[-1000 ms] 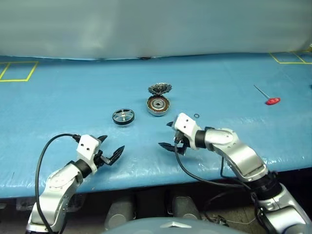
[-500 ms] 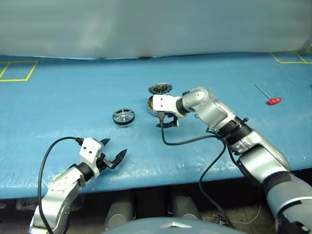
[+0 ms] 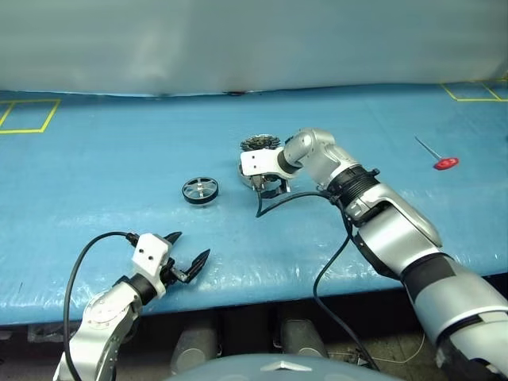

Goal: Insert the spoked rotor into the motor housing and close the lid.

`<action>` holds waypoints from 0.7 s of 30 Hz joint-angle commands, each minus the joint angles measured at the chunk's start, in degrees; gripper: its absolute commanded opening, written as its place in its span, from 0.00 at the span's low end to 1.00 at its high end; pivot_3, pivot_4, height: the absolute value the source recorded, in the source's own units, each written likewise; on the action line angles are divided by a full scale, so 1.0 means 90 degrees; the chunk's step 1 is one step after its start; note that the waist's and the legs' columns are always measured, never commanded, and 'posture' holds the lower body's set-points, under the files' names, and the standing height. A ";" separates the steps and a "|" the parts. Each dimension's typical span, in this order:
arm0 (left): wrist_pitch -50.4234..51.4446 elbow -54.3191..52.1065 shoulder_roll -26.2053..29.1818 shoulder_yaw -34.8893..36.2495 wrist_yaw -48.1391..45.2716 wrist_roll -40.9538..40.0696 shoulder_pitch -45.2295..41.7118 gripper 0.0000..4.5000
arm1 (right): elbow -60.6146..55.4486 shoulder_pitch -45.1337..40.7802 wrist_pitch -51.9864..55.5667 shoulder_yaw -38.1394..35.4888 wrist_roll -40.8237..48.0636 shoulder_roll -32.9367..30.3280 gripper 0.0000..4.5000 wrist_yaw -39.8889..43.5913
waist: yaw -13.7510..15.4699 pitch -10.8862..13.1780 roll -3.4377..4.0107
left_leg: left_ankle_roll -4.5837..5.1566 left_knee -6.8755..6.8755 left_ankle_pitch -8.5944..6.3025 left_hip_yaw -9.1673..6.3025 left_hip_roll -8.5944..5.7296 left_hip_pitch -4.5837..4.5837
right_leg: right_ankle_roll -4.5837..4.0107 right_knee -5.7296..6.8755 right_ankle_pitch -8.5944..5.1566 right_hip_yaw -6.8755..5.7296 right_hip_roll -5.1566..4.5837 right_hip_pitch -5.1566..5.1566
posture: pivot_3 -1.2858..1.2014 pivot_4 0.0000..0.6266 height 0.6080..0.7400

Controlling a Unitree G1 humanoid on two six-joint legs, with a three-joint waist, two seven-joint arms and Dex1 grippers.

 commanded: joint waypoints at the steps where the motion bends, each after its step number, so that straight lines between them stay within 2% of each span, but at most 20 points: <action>1: -0.0211 -0.0283 -0.0013 -0.0021 -0.0041 0.0036 0.0018 1.00 | 0.0306 -0.0336 -0.0259 -0.0089 -0.0192 0.0109 1.00 0.0093 | -0.0021 0.0001 0.0001 | -0.0001 0.0000 0.0000 0.0000 0.0000 0.0000 | 0.0000 0.0000 0.0000 0.0000 0.0000 -0.0001 | 0.52 0.24 1.00; 12: -0.0254 -0.0277 -0.0027 -0.0100 -0.0009 0.0070 0.0037 1.00 | 0.1266 -0.0738 -0.0702 -0.0026 -0.0778 0.0637 1.00 0.0122 | -0.0062 0.0004 0.0007 | -0.0004 -0.0002 0.0002 -0.0001 0.0001 0.0001 | -0.0002 0.0003 0.0000 -0.0001 -0.0002 0.0000 | 0.52 0.24 1.00; 15: -0.0256 -0.0284 -0.0083 -0.0129 0.0045 0.0080 0.0047 1.00 | 0.1485 -0.0842 -0.0772 -0.0085 -0.0893 0.0818 0.87 -0.0055 | -0.0074 0.0005 0.0009 | -0.0005 -0.0003 0.0003 -0.0001 0.0001 0.0001 | -0.0003 0.0004 0.0000 0.0000 -0.0002 -0.0002 | 0.52 0.24 1.00; 21: -0.0237 -0.0313 -0.0157 -0.0172 0.0107 0.0113 0.0099 1.00 | 0.1737 -0.0937 -0.0859 -0.0220 -0.1003 0.0971 0.46 -0.0348 | -0.0111 0.0006 0.0010 | -0.0009 -0.0011 0.0004 -0.0003 0.0001 0.0001 | -0.0007 0.0004 -0.0003 -0.0002 -0.0003 -0.0005 | 0.52 0.24 1.00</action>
